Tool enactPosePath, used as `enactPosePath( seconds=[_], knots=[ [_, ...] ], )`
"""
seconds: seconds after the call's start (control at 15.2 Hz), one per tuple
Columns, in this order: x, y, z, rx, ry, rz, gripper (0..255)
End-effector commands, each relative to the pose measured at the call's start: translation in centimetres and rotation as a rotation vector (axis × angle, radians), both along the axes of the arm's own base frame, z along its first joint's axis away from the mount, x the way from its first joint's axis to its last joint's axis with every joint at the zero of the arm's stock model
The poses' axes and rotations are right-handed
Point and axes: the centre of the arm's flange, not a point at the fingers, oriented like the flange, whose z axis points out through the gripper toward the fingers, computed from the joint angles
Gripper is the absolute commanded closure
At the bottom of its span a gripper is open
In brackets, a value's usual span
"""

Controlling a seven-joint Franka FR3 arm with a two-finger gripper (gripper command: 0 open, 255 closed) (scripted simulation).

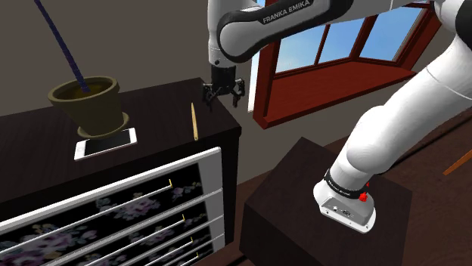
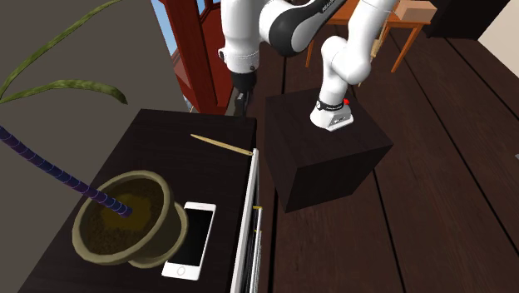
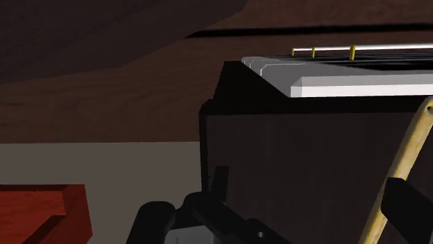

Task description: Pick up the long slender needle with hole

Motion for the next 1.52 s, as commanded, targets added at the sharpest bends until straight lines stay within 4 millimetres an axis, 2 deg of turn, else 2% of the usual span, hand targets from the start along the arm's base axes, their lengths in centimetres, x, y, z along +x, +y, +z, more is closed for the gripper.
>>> enactPosePath(
  seconds=[0.0,0.46,0.92,1.06,1.12,1.45],
  knots=[
    [1.9,1.5,-0.9,0.004,-0.012,-0.046,0],
    [8.8,5.8,-3.3,0.012,-0.05,-0.192,0],
    [8.8,5.8,-7.0,0.012,-0.05,-0.192,0],
    [8.8,5.8,-7.3,0.012,-0.05,-0.192,0],
    [8.8,5.8,-7.3,0.012,-0.05,-0.192,255],
    [8.5,5.7,-7.3,0.012,-0.05,-0.192,255]
  ],
)
